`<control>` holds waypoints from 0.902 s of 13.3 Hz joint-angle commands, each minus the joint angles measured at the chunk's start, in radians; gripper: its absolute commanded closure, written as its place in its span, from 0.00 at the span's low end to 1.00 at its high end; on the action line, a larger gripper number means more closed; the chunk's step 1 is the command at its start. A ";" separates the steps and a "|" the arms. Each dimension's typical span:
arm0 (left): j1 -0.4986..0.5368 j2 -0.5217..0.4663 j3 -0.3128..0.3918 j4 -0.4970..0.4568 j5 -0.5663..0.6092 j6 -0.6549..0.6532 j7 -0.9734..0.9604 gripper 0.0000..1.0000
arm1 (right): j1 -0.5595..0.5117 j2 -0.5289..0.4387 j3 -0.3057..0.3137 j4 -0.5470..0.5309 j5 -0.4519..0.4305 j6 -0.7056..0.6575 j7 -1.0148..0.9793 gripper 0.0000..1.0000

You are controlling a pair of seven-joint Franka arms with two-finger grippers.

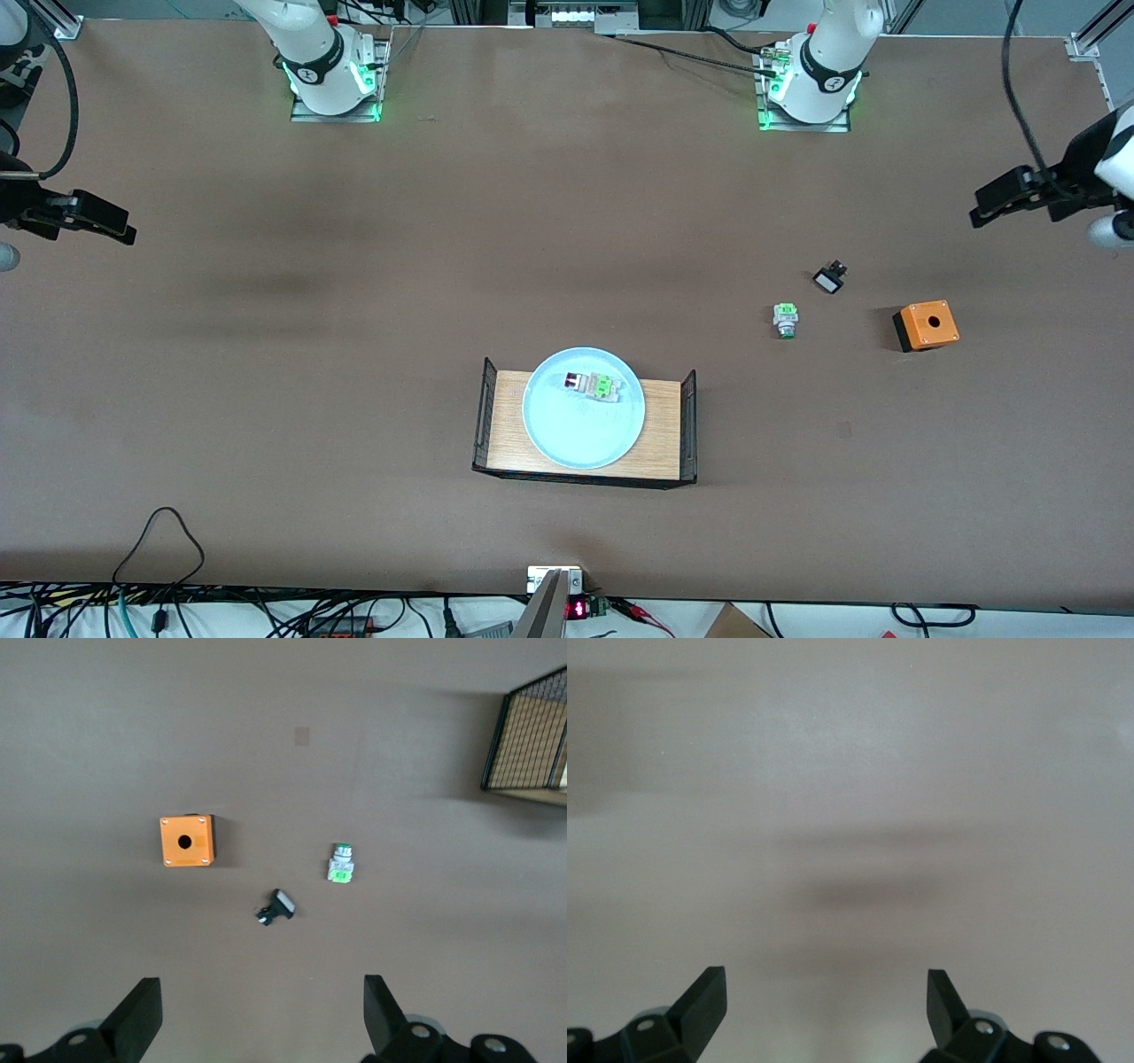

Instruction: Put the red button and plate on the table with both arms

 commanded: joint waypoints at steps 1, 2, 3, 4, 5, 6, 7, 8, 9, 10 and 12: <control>-0.088 0.133 -0.008 0.148 0.005 -0.021 -0.260 0.00 | 0.002 -0.008 0.000 0.002 0.001 0.003 -0.010 0.00; -0.129 0.167 -0.008 0.173 0.008 -0.021 -0.377 0.00 | 0.002 -0.008 0.000 0.002 0.002 0.006 -0.010 0.00; -0.159 0.201 -0.008 0.200 0.009 -0.020 -0.472 0.00 | 0.002 -0.008 0.000 0.002 0.002 0.005 -0.010 0.00; -0.177 0.228 -0.008 0.225 0.006 -0.015 -0.546 0.00 | 0.002 -0.008 -0.001 0.002 0.002 0.006 -0.010 0.00; -0.203 0.261 -0.008 0.251 0.006 -0.010 -0.615 0.00 | 0.000 -0.008 -0.001 0.002 0.002 0.006 -0.010 0.00; -0.225 0.293 -0.008 0.285 0.003 0.002 -0.684 0.00 | 0.002 -0.008 -0.001 0.002 0.002 0.006 -0.010 0.00; -0.240 0.331 -0.010 0.332 0.000 0.014 -0.794 0.00 | 0.002 -0.008 -0.001 0.002 0.002 0.006 -0.010 0.00; -0.254 0.376 -0.010 0.380 -0.012 0.020 -0.894 0.00 | 0.002 -0.008 -0.001 0.002 0.002 0.006 -0.010 0.00; -0.275 0.415 -0.008 0.430 -0.023 0.023 -0.962 0.00 | 0.002 -0.008 -0.001 0.002 0.002 0.006 -0.010 0.00; -0.289 0.457 -0.008 0.482 -0.026 0.025 -1.032 0.00 | 0.002 -0.008 -0.001 0.002 0.001 0.006 -0.010 0.00; -0.326 0.514 -0.007 0.543 -0.026 0.072 -1.169 0.00 | 0.002 -0.008 -0.001 0.002 0.002 0.006 -0.010 0.00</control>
